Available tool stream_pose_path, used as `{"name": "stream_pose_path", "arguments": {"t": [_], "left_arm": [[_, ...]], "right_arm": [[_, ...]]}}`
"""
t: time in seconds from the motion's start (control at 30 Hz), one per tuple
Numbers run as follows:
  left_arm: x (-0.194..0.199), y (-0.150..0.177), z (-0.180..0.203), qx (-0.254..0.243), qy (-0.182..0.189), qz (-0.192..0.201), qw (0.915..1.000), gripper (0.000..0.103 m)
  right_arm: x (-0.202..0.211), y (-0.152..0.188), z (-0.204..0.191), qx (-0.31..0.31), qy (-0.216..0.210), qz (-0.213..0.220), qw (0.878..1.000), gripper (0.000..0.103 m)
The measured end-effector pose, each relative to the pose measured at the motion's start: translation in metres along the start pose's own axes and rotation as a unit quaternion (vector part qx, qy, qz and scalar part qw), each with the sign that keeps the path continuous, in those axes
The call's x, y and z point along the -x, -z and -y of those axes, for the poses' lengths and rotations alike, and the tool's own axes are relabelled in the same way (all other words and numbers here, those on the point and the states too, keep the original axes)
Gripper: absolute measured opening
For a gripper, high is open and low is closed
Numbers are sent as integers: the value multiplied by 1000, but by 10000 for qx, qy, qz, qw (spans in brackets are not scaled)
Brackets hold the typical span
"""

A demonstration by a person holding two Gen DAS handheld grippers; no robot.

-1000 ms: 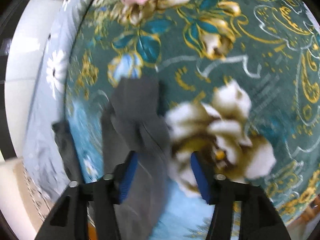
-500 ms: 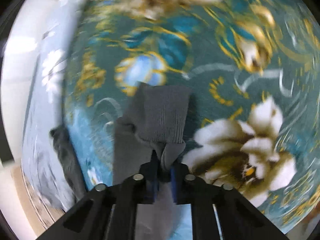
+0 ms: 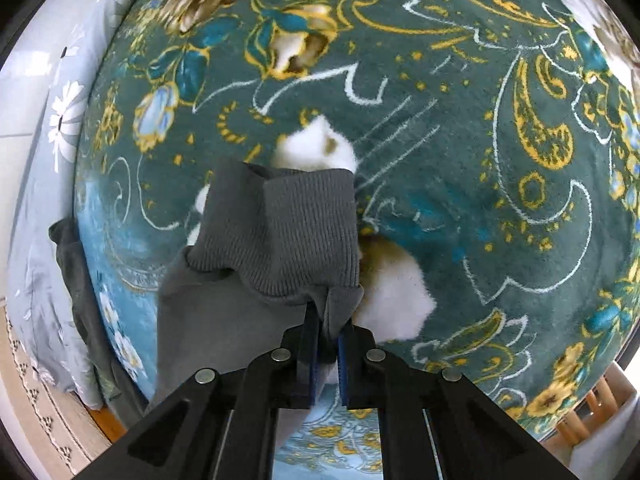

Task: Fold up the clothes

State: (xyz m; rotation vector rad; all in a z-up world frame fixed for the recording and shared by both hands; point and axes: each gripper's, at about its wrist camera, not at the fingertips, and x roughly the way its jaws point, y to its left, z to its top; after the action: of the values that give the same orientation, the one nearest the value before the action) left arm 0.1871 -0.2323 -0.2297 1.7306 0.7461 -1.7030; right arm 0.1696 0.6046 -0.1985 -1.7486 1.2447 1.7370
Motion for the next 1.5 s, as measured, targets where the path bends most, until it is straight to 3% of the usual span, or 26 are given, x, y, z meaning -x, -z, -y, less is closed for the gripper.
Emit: {"name": "stream_pose_path", "arguments": {"t": [0.33, 0.4, 0.53, 0.67, 0.73, 0.8, 1.07, 1.23, 1.5], "left_arm": [[15, 3, 3, 78, -21, -13, 10000, 19], [25, 6, 2, 65, 20, 20, 10000, 19], [47, 16, 4, 109, 185, 146, 9997, 19], [81, 27, 7, 248, 796, 390, 9958, 22], [99, 28, 9, 223, 1092, 587, 9920, 34], [115, 27, 10, 206, 1379, 746, 9874, 37], [159, 23, 11, 262, 1962, 1116, 9738, 39], [158, 12, 5, 327, 2008, 1132, 9725, 42], [119, -12, -6, 756, 1839, 765, 9770, 42]], "right_arm": [[11, -7, -7, -4, 36, -225, 9997, 12], [21, -8, -9, -24, 45, -206, 9998, 25], [52, -19, -17, -43, 149, 49, 9999, 41], [86, -37, -29, -79, -4, 298, 9995, 44], [99, -43, -39, -19, -79, 411, 9991, 44], [109, -49, -51, 61, -179, 509, 9985, 45], [118, -39, -130, 599, -688, 500, 9946, 47], [102, -19, -193, 961, -855, 259, 9914, 47], [69, 13, -308, 1740, -981, -119, 9798, 47]]}}
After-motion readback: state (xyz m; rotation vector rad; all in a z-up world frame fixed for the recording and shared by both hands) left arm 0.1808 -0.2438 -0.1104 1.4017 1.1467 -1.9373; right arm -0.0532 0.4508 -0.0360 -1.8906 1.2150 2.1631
